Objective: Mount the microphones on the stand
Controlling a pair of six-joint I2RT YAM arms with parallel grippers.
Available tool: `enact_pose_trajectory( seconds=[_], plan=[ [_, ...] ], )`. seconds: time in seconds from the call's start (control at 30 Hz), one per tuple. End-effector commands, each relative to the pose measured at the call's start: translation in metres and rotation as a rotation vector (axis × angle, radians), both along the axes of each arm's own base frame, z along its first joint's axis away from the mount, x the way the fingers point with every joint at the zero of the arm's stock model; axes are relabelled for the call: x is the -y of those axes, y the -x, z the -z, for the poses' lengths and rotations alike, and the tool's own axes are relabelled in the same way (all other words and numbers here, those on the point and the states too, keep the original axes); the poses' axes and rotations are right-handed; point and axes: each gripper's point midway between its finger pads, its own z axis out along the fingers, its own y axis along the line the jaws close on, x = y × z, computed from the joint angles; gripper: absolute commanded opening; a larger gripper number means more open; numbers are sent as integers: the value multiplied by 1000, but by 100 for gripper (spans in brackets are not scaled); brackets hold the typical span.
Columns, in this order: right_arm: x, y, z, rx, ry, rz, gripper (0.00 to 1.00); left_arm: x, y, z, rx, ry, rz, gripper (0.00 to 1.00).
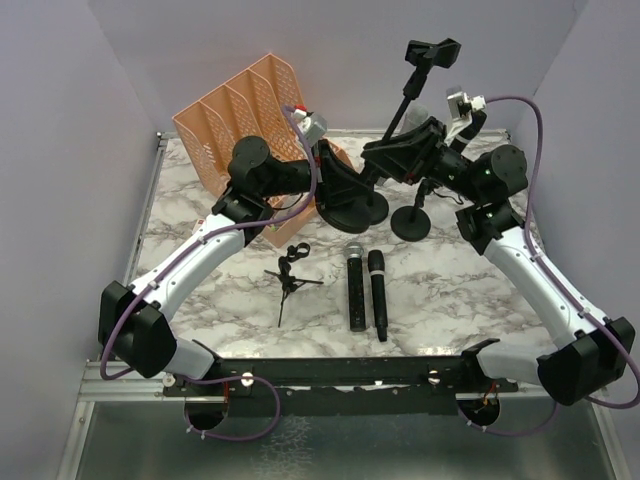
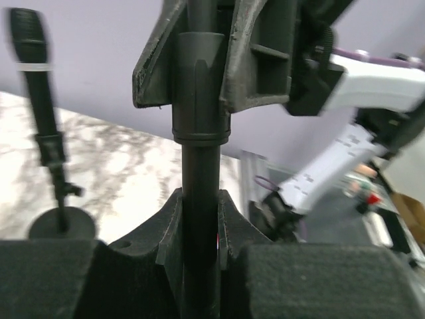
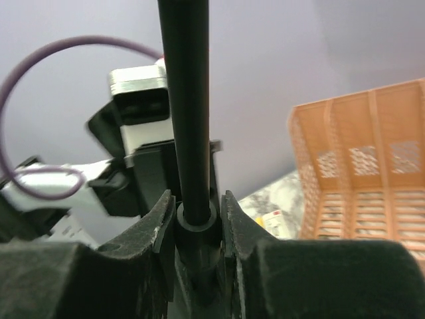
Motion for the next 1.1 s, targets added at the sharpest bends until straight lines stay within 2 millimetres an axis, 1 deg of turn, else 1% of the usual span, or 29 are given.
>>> enact_pose_trajectory(
  seconds=[0.0,0.07,0.13,0.17,0.23,0.3,0.33,0.37,0.4,0.43,0.47,0.5,0.53,0.6,0.67,0.7,0.73,0.77,0.83,0.9,1.0,1.07],
  plan=[
    [13,-50,23,-103,57,272,1,-18,-82,-9,77,-13,-448,0],
    [15,-66,28,-130,74,408,1,-25,-105,-5,76,-37,-565,0],
    [13,-79,34,-145,131,582,1,-33,-123,-5,79,-33,-664,0],
    [13,-85,37,-166,152,649,1,-34,-127,-6,81,-23,-682,0],
    [14,-95,43,-234,162,725,1,-33,-129,-8,89,-8,-688,0],
    [14,-102,50,-304,161,764,1,-31,-128,-8,94,-1,-676,0],
    [13,-102,54,-333,165,759,1,-31,-127,-8,94,-2,-674,0],
    [8,-99,53,-344,156,731,6,-31,-126,-6,96,-5,-671,0],
    [4,-95,50,-343,138,695,19,-31,-124,-5,100,-9,-660,0],
    [2,-89,43,-329,104,661,37,-31,-119,-6,104,-9,-643,0],
    [0,-82,38,-319,77,627,49,-29,-114,-7,110,-8,-616,0],
    [2,-75,30,-308,46,602,60,-27,-108,-8,112,-6,-585,0],
    [3,-70,25,-301,22,572,67,-26,-101,-9,108,-2,-555,0],
    [4,-55,14,-280,-15,491,75,-20,-86,-13,95,12,-474,0],
    [9,-41,5,-259,-65,427,79,-16,-65,-17,92,22,-371,0],
    [11,-35,5,-262,-81,402,81,-14,-54,-20,94,28,-319,0],
    [16,-27,1,-249,-110,378,82,-13,-42,-24,98,35,-262,0],
    [18,-22,5,-248,-119,356,83,-12,-31,-27,100,40,-211,0],
    [22,-11,5,-225,-135,308,82,-13,-9,-34,119,52,-109,0],
    [23,1,4,-188,-142,255,80,-15,7,-41,132,61,-46,0],
    [23,20,-5,-113,-159,179,72,-17,26,-48,151,64,47,0],
    [21,31,-12,-62,-166,129,65,-17,37,-48,164,56,104,0]
  ],
)
